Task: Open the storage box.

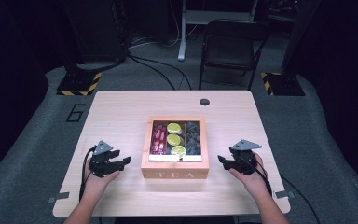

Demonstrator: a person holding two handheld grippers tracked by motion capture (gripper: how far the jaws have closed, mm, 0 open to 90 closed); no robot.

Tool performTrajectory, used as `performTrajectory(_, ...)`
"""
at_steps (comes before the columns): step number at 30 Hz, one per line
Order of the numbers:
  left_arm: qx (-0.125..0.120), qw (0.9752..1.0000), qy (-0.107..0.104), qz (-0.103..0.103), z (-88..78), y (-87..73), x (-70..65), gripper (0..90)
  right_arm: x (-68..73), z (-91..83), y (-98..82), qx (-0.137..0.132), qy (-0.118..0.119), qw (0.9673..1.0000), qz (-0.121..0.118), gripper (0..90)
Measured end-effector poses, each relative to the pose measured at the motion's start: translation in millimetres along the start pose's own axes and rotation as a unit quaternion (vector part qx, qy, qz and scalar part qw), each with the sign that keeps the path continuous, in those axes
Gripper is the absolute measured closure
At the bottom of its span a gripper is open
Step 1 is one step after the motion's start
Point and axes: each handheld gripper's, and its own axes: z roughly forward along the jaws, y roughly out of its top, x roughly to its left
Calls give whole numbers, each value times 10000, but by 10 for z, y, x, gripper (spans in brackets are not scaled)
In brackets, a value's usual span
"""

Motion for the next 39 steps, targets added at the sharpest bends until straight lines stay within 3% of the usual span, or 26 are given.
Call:
performTrajectory(10,-179,9997,-137,-130,-63,31,-26,385,97,-154,55,-247,157,9996,19,374)
performTrajectory(20,-279,9990,-345,91,-140,100,-133,383,271,-320,77,-383,203,9989,-202,433)
performTrajectory(30,-336,9979,-528,157,-231,73,-311,397,445,-498,56,-662,392,9969,-178,432)
performTrajectory(39,-331,9962,-733,332,-284,52,-448,409,547,-514,71,-780,580,9946,-353,441)
